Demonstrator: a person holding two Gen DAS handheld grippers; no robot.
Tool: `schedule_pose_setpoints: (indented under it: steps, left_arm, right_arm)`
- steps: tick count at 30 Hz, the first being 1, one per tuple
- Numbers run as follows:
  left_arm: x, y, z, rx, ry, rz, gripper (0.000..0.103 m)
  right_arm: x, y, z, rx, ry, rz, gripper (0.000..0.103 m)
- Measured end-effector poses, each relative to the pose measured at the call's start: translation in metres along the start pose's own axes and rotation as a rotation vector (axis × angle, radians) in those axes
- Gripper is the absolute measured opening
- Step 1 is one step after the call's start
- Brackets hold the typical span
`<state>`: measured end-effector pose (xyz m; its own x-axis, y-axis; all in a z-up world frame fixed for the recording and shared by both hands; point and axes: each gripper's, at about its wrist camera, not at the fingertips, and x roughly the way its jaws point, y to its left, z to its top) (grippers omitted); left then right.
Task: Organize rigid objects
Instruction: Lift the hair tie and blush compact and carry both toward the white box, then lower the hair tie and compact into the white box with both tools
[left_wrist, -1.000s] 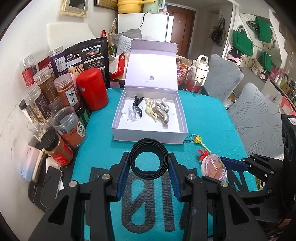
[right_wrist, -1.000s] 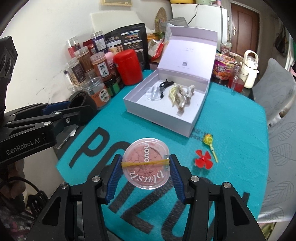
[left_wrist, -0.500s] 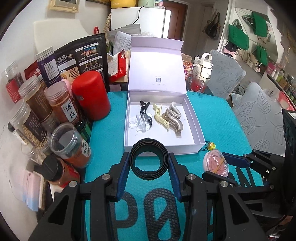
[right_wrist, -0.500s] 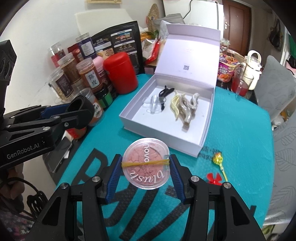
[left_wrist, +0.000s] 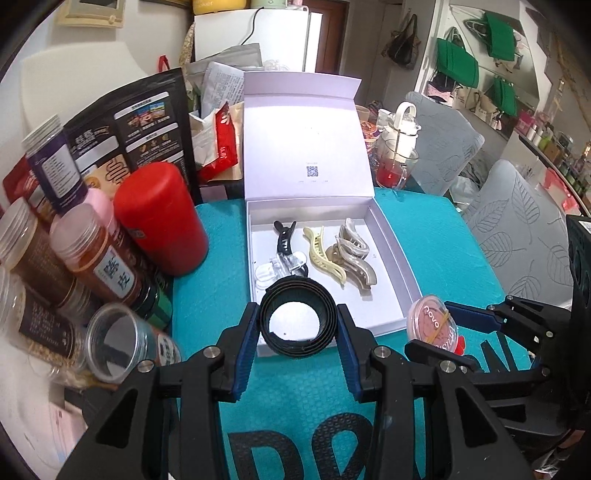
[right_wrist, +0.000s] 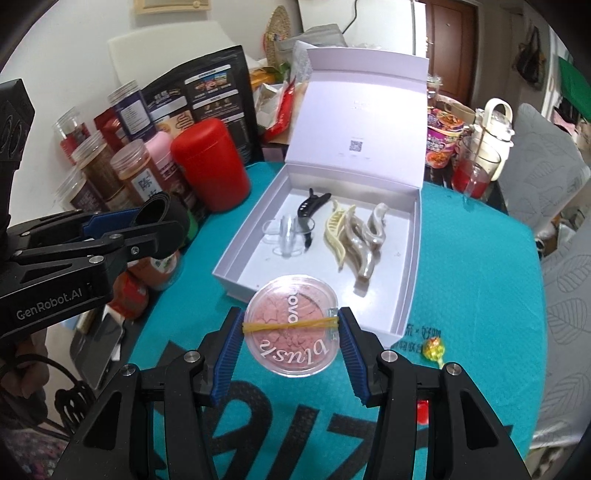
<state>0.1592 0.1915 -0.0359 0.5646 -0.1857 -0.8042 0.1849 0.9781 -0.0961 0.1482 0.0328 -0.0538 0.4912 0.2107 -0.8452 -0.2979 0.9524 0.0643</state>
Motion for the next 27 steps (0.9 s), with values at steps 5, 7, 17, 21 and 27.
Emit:
schedule_pose_setpoints:
  steps: [5, 7, 17, 21, 27]
  left_arm:
    - [0.018, 0.0, 0.014, 0.035, 0.016, -0.033, 0.04]
    - [0.026, 0.0, 0.021, 0.044, 0.022, -0.048, 0.04]
    - [0.061, 0.003, 0.05, 0.075, 0.031, -0.066, 0.04]
    - [0.075, 0.004, 0.06, 0.098, 0.027, -0.055, 0.04]
    - [0.098, 0.009, 0.074, 0.108, 0.032, -0.044, 0.04]
  right_arm:
    - [0.008, -0.007, 0.011, 0.033, -0.008, -0.038, 0.051]
    - [0.011, -0.012, 0.015, 0.053, -0.009, -0.053, 0.051]
    - [0.033, -0.035, 0.034, 0.115, 0.005, -0.106, 0.051]
    - [0.045, -0.042, 0.043, 0.12, 0.009, -0.117, 0.051]
    - [0.066, -0.055, 0.06, 0.124, 0.007, -0.125, 0.051]
